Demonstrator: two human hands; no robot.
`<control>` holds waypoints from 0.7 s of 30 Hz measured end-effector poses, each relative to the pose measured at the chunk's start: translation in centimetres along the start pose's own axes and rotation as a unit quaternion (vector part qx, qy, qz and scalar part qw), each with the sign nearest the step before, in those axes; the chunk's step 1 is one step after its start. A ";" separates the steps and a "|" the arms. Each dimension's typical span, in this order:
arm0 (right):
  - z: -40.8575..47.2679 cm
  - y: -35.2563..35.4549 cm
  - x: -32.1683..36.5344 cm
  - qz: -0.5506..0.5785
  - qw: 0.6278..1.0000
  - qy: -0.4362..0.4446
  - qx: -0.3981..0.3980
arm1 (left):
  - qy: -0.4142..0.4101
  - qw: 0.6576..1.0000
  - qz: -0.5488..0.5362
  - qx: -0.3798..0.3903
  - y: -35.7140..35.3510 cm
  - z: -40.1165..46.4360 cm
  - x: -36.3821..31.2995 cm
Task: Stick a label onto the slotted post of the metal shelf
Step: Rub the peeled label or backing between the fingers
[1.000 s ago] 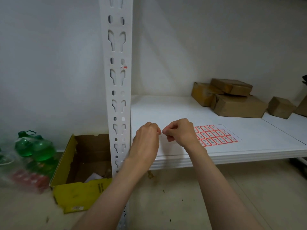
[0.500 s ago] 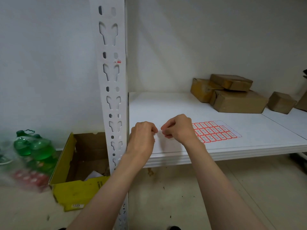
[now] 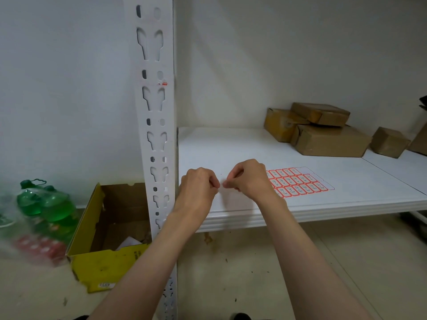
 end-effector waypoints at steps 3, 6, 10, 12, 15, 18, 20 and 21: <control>0.1 0.2 0.0 0.023 1.000 0.013 -0.009 | 0.002 1.000 -0.028 -0.001 -0.1 0.1 0.0; -0.1 0.3 -0.1 0.114 0.994 0.003 -0.003 | 0.024 0.993 -0.116 0.005 0.0 0.4 0.0; -0.3 -0.1 0.4 0.251 0.968 0.005 0.023 | 0.047 0.973 -0.225 0.006 0.2 0.7 0.3; -0.3 -0.1 0.5 0.279 0.960 0.007 0.015 | 0.066 0.961 -0.270 0.006 0.2 0.6 0.5; -0.5 0.1 0.6 0.288 0.958 0.007 -0.004 | 0.099 0.935 -0.340 0.026 0.0 0.3 0.6; -0.6 0.4 0.5 0.258 0.965 -0.002 -0.035 | 0.118 0.913 -0.389 0.038 -0.1 0.0 0.6; -0.8 0.6 0.8 0.221 0.974 0.000 -0.048 | 0.131 0.902 -0.411 0.041 -0.1 -0.1 0.7; -0.8 0.7 1.0 0.197 0.979 0.005 -0.054 | 0.136 0.899 -0.415 0.040 -0.2 -0.2 0.8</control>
Point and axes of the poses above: each hand's wrist, its own z-axis towards the middle knuckle, its own y-axis out of the back of the hand, x = y × z, the point moved 6 cm from there along z, towards the middle knuckle, and after that the axes turned 11 degrees about y, right-handed, at the moved point
